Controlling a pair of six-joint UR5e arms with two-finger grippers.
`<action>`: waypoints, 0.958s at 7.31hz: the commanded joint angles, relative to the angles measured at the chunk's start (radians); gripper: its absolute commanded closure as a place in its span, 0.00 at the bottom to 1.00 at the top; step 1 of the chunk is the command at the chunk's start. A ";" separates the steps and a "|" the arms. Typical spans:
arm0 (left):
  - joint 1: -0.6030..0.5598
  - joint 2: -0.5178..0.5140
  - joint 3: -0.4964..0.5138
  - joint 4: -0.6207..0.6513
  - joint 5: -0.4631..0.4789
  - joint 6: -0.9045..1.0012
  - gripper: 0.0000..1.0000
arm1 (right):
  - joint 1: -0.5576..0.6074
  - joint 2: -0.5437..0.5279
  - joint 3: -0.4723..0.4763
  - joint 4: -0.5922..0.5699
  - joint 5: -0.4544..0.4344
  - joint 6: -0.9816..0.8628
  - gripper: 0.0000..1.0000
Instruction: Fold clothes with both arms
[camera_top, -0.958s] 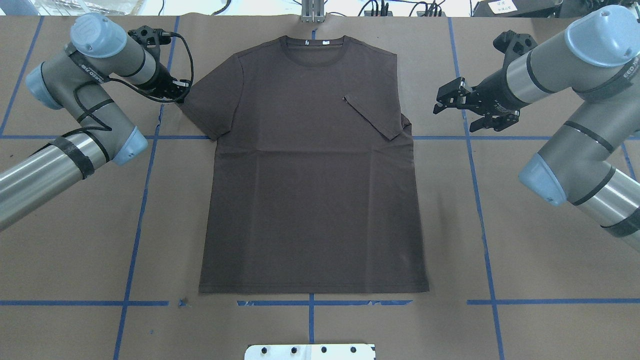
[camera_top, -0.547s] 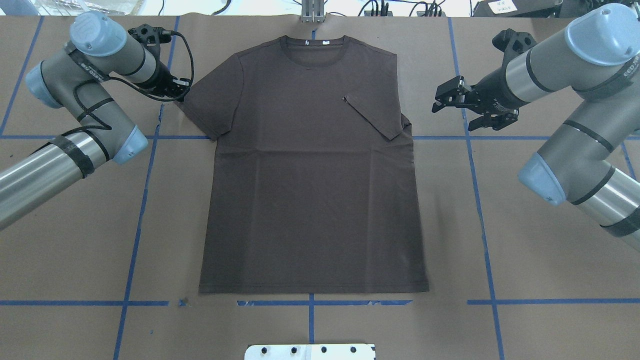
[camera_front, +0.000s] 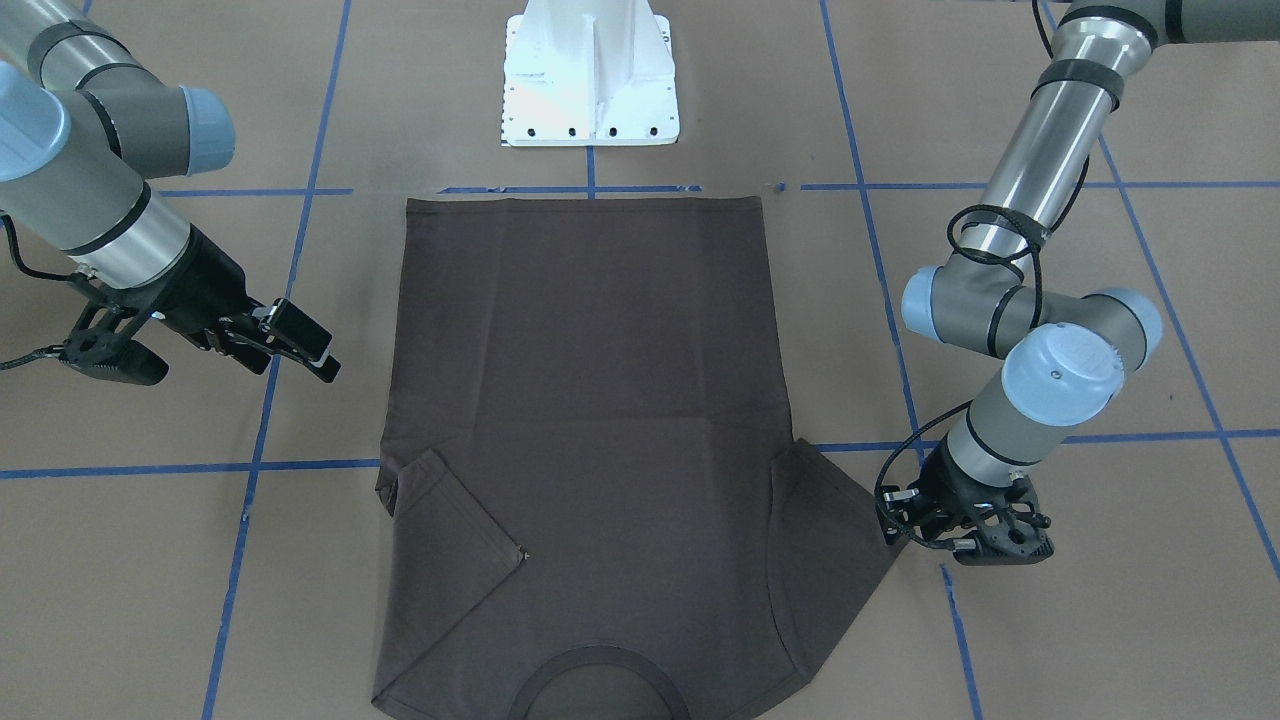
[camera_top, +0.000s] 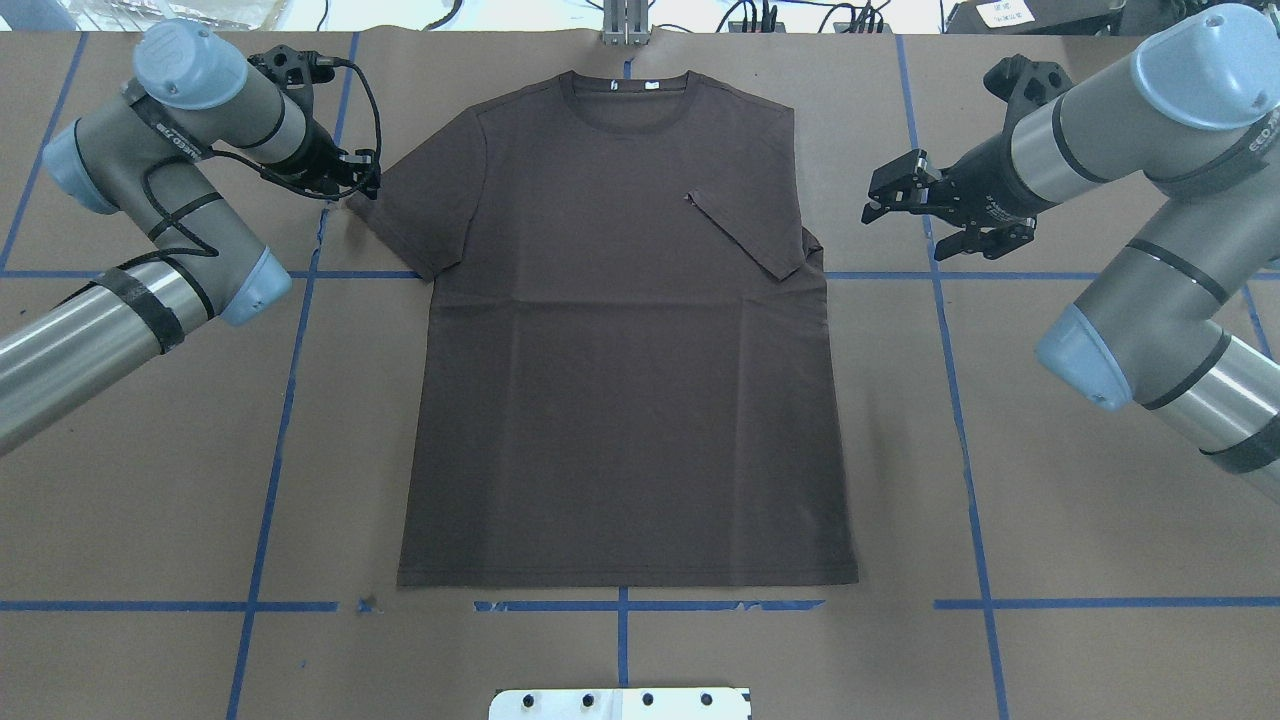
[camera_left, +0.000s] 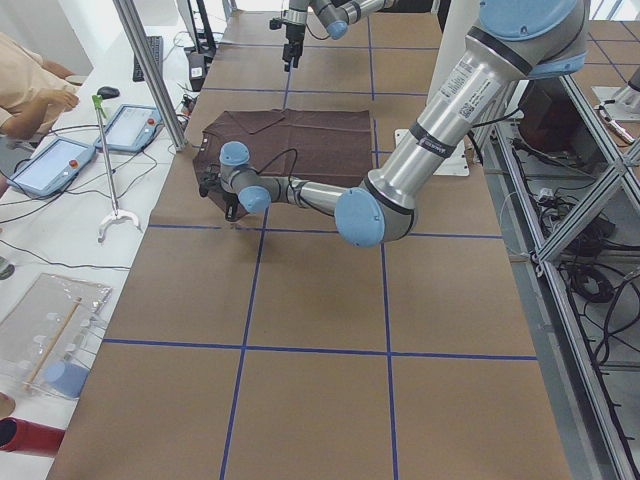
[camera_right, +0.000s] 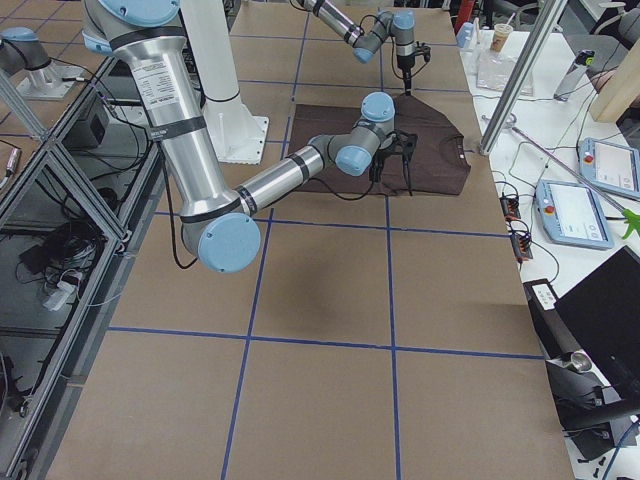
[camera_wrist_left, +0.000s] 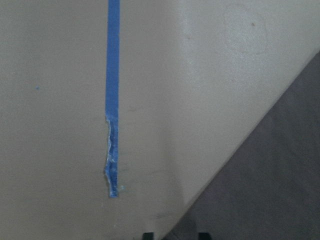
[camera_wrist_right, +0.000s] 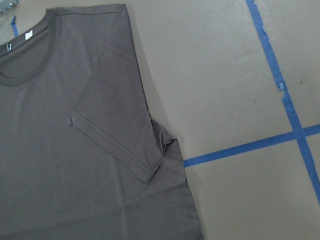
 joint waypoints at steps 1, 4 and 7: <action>0.001 0.000 0.003 -0.002 -0.001 -0.011 0.42 | 0.000 0.000 0.000 0.000 0.000 0.000 0.00; 0.004 0.001 0.004 -0.002 -0.002 -0.012 0.43 | 0.000 -0.001 0.000 0.000 0.000 0.000 0.00; 0.007 -0.003 0.004 -0.002 -0.002 -0.014 0.45 | 0.000 -0.005 0.001 0.000 0.003 0.000 0.00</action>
